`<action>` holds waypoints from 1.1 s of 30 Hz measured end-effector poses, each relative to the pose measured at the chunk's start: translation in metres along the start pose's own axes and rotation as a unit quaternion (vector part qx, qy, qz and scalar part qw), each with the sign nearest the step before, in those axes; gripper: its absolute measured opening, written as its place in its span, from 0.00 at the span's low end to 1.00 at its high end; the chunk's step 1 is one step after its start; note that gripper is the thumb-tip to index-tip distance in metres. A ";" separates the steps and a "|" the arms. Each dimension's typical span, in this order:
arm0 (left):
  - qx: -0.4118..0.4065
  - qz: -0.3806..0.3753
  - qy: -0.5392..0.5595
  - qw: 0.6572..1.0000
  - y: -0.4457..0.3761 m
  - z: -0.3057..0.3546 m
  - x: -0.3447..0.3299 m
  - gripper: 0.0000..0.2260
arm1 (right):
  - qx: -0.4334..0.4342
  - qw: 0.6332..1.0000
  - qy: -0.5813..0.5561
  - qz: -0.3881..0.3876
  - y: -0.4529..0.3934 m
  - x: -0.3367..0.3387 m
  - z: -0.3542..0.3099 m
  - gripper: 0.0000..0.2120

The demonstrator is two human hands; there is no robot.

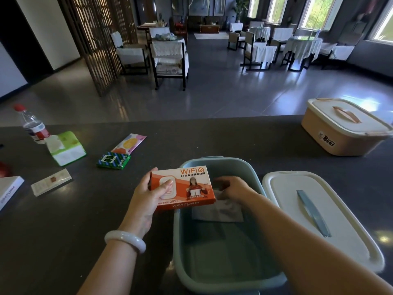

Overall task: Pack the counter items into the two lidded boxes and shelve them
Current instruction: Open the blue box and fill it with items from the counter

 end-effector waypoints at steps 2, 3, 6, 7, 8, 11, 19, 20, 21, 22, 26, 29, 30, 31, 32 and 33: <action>-0.002 -0.008 -0.007 1.000 0.000 0.004 -0.002 0.30 | 0.040 0.997 -0.027 0.057 0.003 0.022 -0.012 0.23; -0.005 -0.013 -0.010 1.000 0.000 0.007 -0.004 0.30 | 0.064 0.993 -0.031 0.092 0.007 0.035 -0.021 0.18; -0.019 -0.031 -0.022 0.999 0.002 0.018 -0.015 0.31 | 0.146 0.973 -0.052 0.173 0.025 0.067 -0.051 0.10; -0.025 -0.038 -0.025 0.999 0.003 0.022 -0.020 0.32 | 0.175 0.968 -0.050 0.174 0.032 0.072 -0.063 0.09; -0.028 -0.046 -0.026 0.998 0.003 0.025 -0.026 0.33 | 0.200 0.966 -0.032 0.158 0.038 0.072 -0.074 0.12; -0.031 -0.073 -0.019 0.997 0.005 0.034 -0.044 0.33 | 0.239 0.965 0.099 0.047 0.050 0.049 -0.098 0.28; -0.039 -0.066 -0.020 0.997 0.007 0.039 -0.062 0.34 | 0.264 0.922 0.283 -0.007 0.055 0.020 -0.107 0.50; -0.039 -0.065 -0.019 0.997 0.007 0.038 -0.063 0.34 | 0.263 0.919 0.293 -0.008 0.054 0.018 -0.107 0.51; -0.039 -0.067 -0.018 0.997 0.008 0.037 -0.064 0.33 | 0.263 0.915 0.305 -0.006 0.054 0.017 -0.106 0.52; -0.041 -0.064 -0.020 0.997 0.008 0.036 -0.064 0.32 | 0.263 0.911 0.316 0.000 0.053 0.018 -0.105 0.52; -0.108 0.037 -0.224 0.968 0.002 0.037 -0.041 0.25 | 0.222 0.914 0.338 0.023 0.043 0.037 -0.090 0.50; -0.095 -0.006 -0.260 0.961 0.001 0.023 -0.046 0.25 | 0.178 0.906 0.383 -0.011 0.036 0.033 -0.067 0.49; -0.078 -0.027 -0.248 0.965 0.002 0.016 -0.050 0.25 | 0.171 0.903 0.394 -0.021 0.033 0.028 -0.061 0.49; -0.065 -0.043 -0.234 0.969 0.004 0.010 -0.053 0.24 | 0.168 0.900 0.401 -0.027 0.031 0.024 -0.057 0.49; -0.059 -0.052 -0.222 0.972 0.006 0.007 -0.055 0.24 | 0.164 0.900 0.403 -0.033 0.028 0.020 -0.053 0.48; -0.060 -0.054 -0.217 0.973 0.007 0.005 -0.056 0.24 | 0.161 0.900 0.402 -0.040 0.025 0.016 -0.049 0.47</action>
Point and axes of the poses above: each hand's wrist, its own y-axis away from the middle knuckle, its own x-axis out of the back of the hand, z = x × y, the point moved 9 cm from there along -y, towards the middle knuckle, and after that the axes turned 1 degree about z, right-handed, at the moved point
